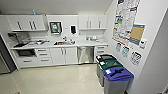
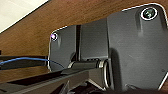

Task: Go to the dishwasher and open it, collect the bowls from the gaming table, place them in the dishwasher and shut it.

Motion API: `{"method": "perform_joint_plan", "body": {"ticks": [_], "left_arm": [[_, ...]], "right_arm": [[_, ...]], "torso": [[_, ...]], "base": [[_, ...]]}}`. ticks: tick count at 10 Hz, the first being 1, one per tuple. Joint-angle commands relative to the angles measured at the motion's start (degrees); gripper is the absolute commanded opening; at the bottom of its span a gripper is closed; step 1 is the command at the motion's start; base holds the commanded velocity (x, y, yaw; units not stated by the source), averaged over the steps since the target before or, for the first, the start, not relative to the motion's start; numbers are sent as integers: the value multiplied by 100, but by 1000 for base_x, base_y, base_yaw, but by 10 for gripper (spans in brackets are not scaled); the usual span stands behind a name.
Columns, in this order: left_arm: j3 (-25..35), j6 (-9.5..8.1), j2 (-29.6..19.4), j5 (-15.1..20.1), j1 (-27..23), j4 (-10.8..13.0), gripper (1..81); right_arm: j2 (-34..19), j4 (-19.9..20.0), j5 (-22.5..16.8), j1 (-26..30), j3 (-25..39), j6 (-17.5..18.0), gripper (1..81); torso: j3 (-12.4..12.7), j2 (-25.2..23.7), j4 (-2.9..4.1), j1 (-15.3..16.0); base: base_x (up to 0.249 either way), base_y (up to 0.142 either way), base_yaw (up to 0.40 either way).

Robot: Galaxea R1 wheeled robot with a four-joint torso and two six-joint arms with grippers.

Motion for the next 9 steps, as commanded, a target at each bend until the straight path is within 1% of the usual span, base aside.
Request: {"method": "perform_joint_plan", "body": {"ticks": [1,9], "left_arm": [[108,28,-102,291,-317,-43,811],[108,19,-128,291,-317,-43,811]], "right_arm": [[-25,17,-292,277,94,-20,811],[-25,8,-292,312,77,-28,811]], "torso": [[0,0,0,0],[0,0,0,2]], "base": [[182,0,0],[182,0,0]]}}
